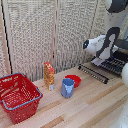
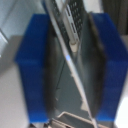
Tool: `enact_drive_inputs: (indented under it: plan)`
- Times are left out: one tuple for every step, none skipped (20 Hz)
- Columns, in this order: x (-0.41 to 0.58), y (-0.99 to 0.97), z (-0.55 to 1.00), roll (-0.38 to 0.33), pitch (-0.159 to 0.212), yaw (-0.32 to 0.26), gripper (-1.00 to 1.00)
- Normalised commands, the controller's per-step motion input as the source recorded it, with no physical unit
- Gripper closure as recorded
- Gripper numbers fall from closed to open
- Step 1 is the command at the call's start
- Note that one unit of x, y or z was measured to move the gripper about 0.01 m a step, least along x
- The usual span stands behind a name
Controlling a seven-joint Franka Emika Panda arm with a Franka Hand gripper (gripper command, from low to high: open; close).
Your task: Kindly position your hand close to the oven tray's handle. Softly yet firmly grasp the handle using your hand. Slowly and with caution, draw the tray out until it is fully stretched out.
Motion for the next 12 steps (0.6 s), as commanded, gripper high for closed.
enact_drive_inputs:
  plan:
    - [-0.134,-0.05,0.0,-0.072,-0.068,-0.019,1.0]
    - [-0.143,-0.06,0.0,-0.074,-0.068,-0.02,1.0]
    - [-0.157,-0.07,0.0,-0.077,-0.068,-0.025,1.0]
    - [-0.149,-0.07,0.01,-0.052,-0.075,-0.025,1.0]
    - [-0.137,0.0,0.05,-0.038,-0.059,-0.014,1.0]
    - [-0.131,0.0,0.13,-0.03,-0.058,-0.008,1.0]
    - [-0.103,0.0,0.27,-0.043,-0.057,-0.015,1.0]
    - [-0.1,0.0,0.34,-0.025,-0.062,-0.027,1.0]
    - [-0.077,0.0,0.46,-0.02,-0.072,-0.062,1.0]
    - [-0.037,0.09,0.45,-0.029,-0.072,-0.083,1.0]
    - [0.0,0.33,0.54,-0.035,-0.08,-0.106,1.0]
    - [0.0,0.49,0.59,-0.059,-0.08,-0.146,1.0]
